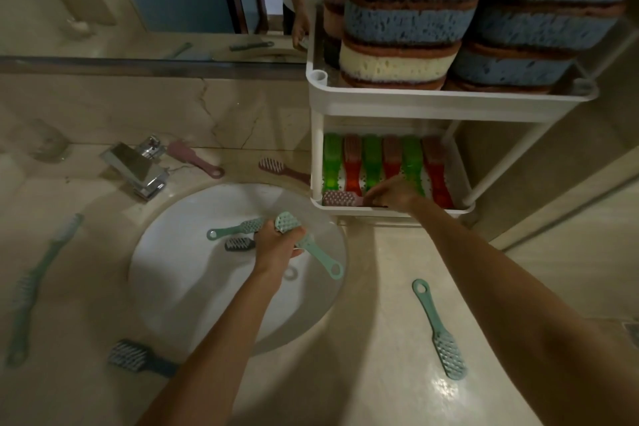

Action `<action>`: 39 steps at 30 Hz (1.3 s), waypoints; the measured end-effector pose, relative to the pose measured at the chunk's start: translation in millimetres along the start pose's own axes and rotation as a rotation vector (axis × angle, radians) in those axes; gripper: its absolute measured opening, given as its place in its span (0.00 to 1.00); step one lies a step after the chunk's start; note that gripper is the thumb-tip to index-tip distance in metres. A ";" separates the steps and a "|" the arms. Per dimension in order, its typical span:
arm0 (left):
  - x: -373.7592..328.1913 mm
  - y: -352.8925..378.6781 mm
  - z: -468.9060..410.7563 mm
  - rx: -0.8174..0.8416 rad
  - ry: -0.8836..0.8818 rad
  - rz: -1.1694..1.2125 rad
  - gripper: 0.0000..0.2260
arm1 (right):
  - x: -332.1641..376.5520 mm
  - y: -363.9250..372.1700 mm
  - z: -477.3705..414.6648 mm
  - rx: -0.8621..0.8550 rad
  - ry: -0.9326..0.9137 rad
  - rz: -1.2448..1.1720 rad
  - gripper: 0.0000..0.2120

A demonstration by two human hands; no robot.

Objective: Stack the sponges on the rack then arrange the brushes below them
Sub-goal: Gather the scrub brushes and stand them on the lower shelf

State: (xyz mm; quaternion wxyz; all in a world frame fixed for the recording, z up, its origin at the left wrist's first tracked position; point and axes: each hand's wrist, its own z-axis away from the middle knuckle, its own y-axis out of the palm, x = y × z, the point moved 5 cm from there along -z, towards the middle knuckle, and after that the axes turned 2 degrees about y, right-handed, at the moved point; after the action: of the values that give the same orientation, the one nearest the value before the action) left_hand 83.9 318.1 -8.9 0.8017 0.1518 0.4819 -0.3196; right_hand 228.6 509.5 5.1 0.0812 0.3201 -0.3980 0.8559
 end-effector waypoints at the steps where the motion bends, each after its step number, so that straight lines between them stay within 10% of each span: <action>1: 0.1 0.8 0.5 0.005 0.000 -0.004 0.06 | 0.3 3.0 0.0 0.002 -0.011 0.052 0.12; 16: -6.5 27.2 9.8 0.074 -0.034 0.071 0.11 | 14.8 8.0 19.3 -0.291 -0.296 0.032 0.10; 21: -22.8 49.2 18.5 0.067 -0.070 0.243 0.15 | 30.5 24.7 60.2 0.121 -0.333 -0.025 0.07; 25: -36.1 71.6 26.4 0.163 -0.095 0.361 0.17 | 27.3 11.4 61.4 -0.022 -0.429 0.139 0.08; 33: -30.7 67.6 13.7 0.230 -0.121 0.000 0.05 | 25.7 -12.2 11.1 -0.187 -0.363 0.237 0.18; 39: -28.6 44.7 -7.8 0.110 -0.041 -0.199 0.13 | 31.4 5.1 -22.5 -0.146 -0.333 0.459 0.21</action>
State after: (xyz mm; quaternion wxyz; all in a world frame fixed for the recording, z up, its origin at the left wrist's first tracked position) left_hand 98.6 366.4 9.3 0.7661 0.1402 0.4598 -0.4266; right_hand 191.1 519.0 10.4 -0.1581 0.3510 -0.5282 0.7568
